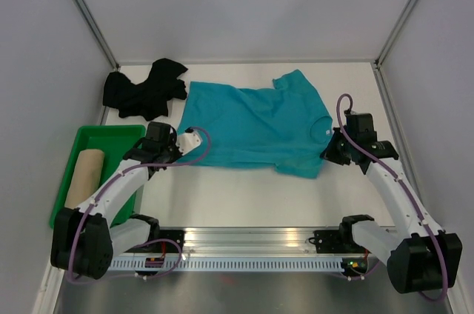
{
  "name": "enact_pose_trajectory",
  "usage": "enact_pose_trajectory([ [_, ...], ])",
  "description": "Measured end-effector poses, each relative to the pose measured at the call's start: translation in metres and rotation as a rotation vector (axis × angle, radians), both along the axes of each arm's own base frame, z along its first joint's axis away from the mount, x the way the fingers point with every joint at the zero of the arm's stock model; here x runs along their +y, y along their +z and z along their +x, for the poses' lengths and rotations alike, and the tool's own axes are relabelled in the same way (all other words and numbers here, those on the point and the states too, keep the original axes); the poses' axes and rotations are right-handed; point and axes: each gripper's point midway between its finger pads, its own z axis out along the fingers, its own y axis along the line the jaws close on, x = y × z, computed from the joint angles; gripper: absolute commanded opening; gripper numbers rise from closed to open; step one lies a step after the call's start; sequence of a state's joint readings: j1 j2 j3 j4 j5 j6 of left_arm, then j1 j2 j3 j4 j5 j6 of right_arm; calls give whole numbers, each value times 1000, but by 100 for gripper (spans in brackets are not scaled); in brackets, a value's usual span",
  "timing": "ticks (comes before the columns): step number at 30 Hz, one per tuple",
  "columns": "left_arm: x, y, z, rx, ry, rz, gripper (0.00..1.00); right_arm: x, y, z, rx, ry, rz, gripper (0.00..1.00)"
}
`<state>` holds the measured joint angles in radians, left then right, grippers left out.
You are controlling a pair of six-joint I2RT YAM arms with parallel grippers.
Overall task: Roll the t-shirts
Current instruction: Flatten the tshirt
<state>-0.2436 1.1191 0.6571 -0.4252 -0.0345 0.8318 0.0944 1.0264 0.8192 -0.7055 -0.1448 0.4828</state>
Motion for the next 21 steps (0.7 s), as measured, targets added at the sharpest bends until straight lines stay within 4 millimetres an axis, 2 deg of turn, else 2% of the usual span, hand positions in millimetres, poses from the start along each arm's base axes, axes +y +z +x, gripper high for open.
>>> enact_pose_trajectory([
  [6,0,-46,-51,221,-72,9,2,1,-44,-24,151,11,-1,0],
  [11,2,-58,-75,319,-125,30,2,0,-63,-23,220,15,-12,1],
  [13,3,-60,-81,344,-139,37,4,0,-64,-22,221,15,-12,6],
  [14,3,-61,-83,352,-144,38,6,0,-64,-21,221,15,-13,28],
  [15,3,-61,-84,358,-148,38,21,0,-64,-21,221,11,-13,43],
  [16,3,-62,-86,365,-151,39,30,-1,-64,-21,220,11,-19,56],
  [18,3,-62,-91,386,-160,40,50,-5,-63,-22,221,3,-41,66],
  [19,4,-60,-93,399,-163,40,55,-8,-59,-22,217,-3,-56,74],
  [21,1,-51,-95,414,-165,27,64,-14,-44,-15,176,-20,-84,79],
])
